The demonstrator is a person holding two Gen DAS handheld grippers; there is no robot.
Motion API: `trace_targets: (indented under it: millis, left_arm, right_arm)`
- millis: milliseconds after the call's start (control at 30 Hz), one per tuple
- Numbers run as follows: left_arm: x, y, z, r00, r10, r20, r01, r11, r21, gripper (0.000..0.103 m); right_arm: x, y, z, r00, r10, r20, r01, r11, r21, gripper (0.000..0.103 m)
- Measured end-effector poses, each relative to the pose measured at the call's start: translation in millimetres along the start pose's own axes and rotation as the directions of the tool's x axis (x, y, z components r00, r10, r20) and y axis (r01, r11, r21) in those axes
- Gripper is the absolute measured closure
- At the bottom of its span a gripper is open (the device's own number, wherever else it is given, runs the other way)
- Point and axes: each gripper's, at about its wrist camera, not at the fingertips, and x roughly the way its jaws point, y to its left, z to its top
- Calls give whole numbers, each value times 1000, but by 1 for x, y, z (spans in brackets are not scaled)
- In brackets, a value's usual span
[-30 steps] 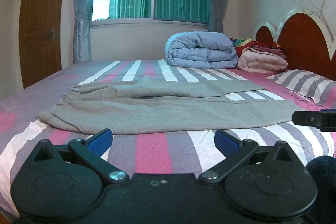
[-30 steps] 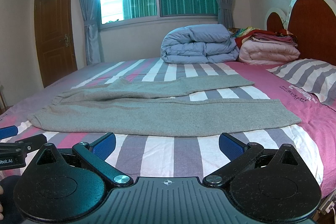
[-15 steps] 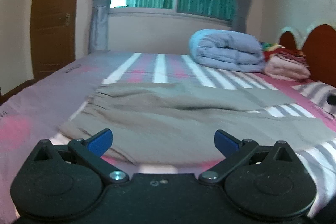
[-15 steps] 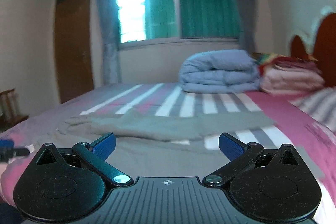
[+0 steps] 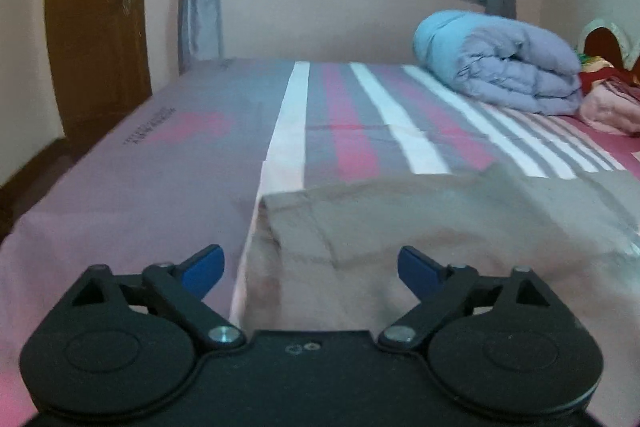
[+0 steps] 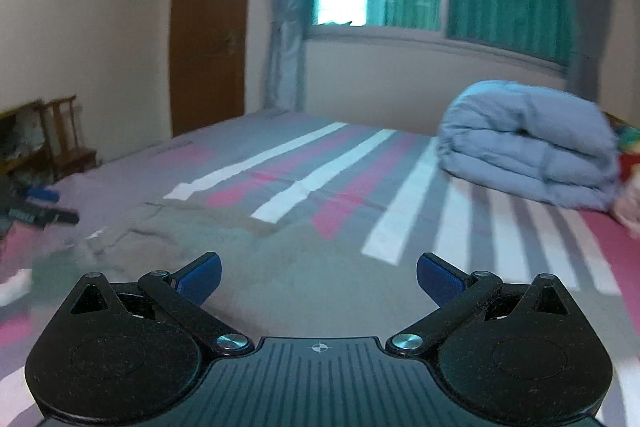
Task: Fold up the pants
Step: 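Grasp the sweatpants leg hems with the left gripper while the right gripper grasps the other hem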
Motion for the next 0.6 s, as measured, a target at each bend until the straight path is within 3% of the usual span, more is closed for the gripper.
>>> trace_targets:
  millis: [167,233,300,500,600]
  left_arm:
    - [88,21,23,992,18,-125,-11,998,57,33]
    - [108,32,24,988,18,-153,-9,998,59,35]
    - [119,39,24,986,3,-164,6,999,52,34]
    - [141,54,33,975,-82,-205,93,995,45,33]
    - [149,64,39,962,-167,-217,172,985,2,39]
  right_arm:
    - [108,-3,16,998,42,-53,-43,999,-14,0]
    - [144,-2,17,996,52,-76,-54,998,-25,9]
    - [178,-2,18,991,78,-109,-81,996,-26,23]
    - [248,-13,20,974,129,-185,-134,991,-14,23]
    - [275,-21,19,953,177,-246,-179,984,12,23]
